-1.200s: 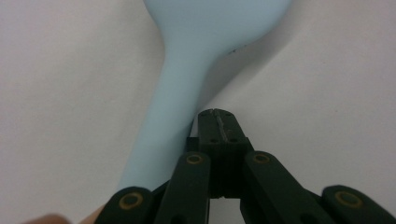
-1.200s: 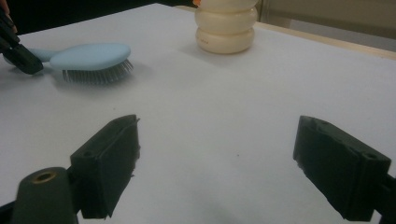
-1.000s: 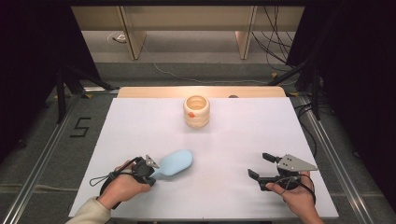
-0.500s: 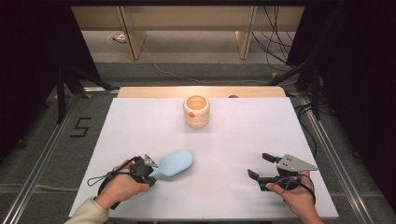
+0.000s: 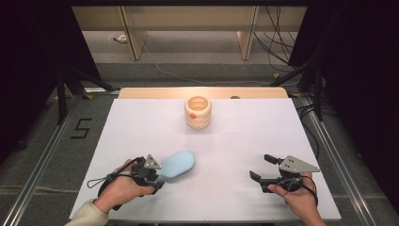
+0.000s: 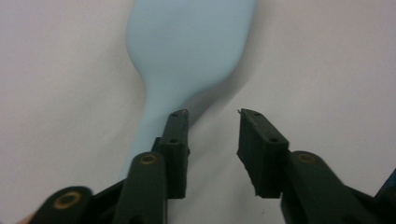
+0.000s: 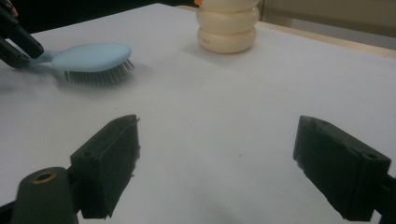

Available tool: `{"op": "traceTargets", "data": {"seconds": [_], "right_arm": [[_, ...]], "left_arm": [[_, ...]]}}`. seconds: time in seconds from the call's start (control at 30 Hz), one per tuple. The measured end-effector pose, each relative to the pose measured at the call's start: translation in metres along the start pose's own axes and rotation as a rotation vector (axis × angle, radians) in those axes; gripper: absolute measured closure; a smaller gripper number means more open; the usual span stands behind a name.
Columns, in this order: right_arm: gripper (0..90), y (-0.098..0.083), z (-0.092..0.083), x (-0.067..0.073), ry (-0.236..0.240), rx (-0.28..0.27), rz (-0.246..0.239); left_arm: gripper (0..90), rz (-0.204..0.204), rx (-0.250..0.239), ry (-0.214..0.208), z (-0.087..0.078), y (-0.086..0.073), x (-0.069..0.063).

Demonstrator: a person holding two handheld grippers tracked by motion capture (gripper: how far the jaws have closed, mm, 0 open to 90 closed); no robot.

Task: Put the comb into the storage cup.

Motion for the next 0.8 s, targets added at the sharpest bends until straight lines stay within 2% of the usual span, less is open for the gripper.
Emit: {"op": "traceTargets", "data": {"seconds": [0.03,0.07,0.13,0.17,0.23,0.33,0.37,0.43,0.47,0.5,0.53,0.57,0.73,0.8], "right_arm": [[15.6,0.0,0.0,0.0,0.0,0.0,0.0],[15.6,0.0,0.0,0.0,0.0,0.0,0.001],[15.6,0.0,0.0,0.0,0.001,0.001,0.002],[15.6,0.0,0.0,0.0,0.001,0.001,0.002],[15.6,0.0,0.0,0.0,0.002,0.001,0.003],[15.6,0.0,0.0,0.0,0.002,0.001,0.003],[15.6,0.0,0.0,0.0,0.002,0.001,0.003],[15.6,0.0,0.0,-0.001,0.002,0.002,0.004],[15.6,-0.001,0.001,-0.001,0.002,0.003,0.003],[15.6,-0.001,0.001,-0.001,0.002,0.003,0.008],[15.6,-0.001,0.001,-0.001,0.0,0.001,0.011],[15.6,-0.001,0.001,-0.001,-0.002,0.001,0.011],[15.6,-0.001,0.0,-0.002,-0.004,0.0,0.012],[15.6,-0.001,0.0,-0.002,-0.004,-0.001,0.012]], "left_arm": [[53.2,0.0,0.0,0.0,0.0,0.0,0.0],[49.7,0.002,-0.036,0.007,-0.002,0.002,0.001],[36.2,0.009,-0.046,0.021,-0.003,0.003,0.001],[31.4,0.012,-0.047,0.038,-0.003,0.003,0.002],[24.8,0.013,-0.046,0.045,-0.003,0.003,0.004],[15.0,0.019,-0.025,0.067,-0.001,0.001,0.011],[14.2,0.019,-0.025,0.067,-0.001,0.001,0.011],[6.4,0.032,-0.009,0.063,0.001,0.0,0.014],[6.4,0.042,0.004,0.051,0.002,-0.001,0.014],[0.0,0.067,0.036,0.028,0.004,-0.002,0.016],[0.0,0.067,0.036,0.028,0.004,-0.002,0.016],[0.0,0.095,0.061,0.023,0.008,-0.001,0.017],[0.0,0.122,0.075,0.03,0.013,0.006,0.02],[0.0,0.148,0.094,0.033,0.014,0.01,0.021]]}}
Point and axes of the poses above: each handheld gripper's, and its own axes: z roughly forward along the jaws, y roughly out of its top, x roughly to its left, the point moved 2 cm from there along z, roughly forward along the jaws, and after that the axes turned 7 degrees about y, right-handed, at the moved point
